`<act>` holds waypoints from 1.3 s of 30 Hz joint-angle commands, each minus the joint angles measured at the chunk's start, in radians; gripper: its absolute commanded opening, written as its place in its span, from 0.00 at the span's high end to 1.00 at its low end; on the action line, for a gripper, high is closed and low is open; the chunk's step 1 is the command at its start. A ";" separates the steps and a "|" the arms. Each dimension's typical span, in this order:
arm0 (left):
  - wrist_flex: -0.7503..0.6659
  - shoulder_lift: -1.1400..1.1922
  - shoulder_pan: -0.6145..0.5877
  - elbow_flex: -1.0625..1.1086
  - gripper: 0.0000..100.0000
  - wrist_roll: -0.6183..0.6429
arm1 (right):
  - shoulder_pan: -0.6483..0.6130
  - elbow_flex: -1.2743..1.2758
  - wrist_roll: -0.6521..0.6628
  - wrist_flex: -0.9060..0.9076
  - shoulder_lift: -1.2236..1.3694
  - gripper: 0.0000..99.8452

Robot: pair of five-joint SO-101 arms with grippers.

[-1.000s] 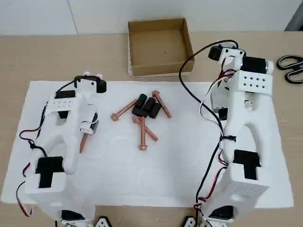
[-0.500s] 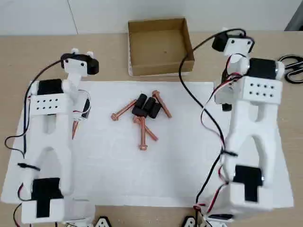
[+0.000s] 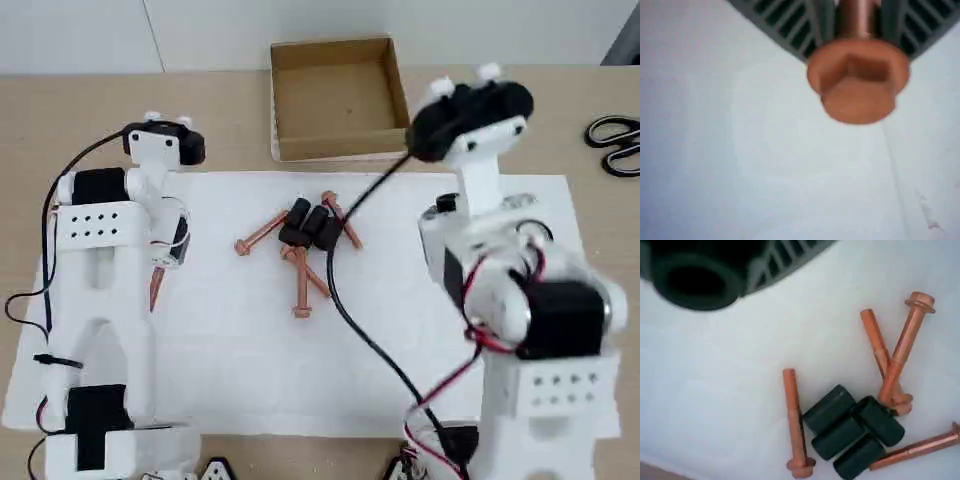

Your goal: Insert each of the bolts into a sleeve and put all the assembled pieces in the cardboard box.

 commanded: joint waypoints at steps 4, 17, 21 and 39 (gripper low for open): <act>0.083 -0.058 0.005 -0.087 0.99 0.029 | -0.044 0.405 0.009 -0.303 -0.185 1.00; 0.084 -0.103 0.110 -0.125 0.99 0.311 | -0.042 0.749 0.011 -0.444 -0.463 1.00; 0.061 -0.189 0.193 -0.125 0.99 0.362 | -0.045 0.818 -0.043 -0.507 -0.507 1.00; -0.009 -0.410 0.339 -0.125 0.99 0.387 | -0.054 1.444 -0.176 -1.056 -1.072 1.00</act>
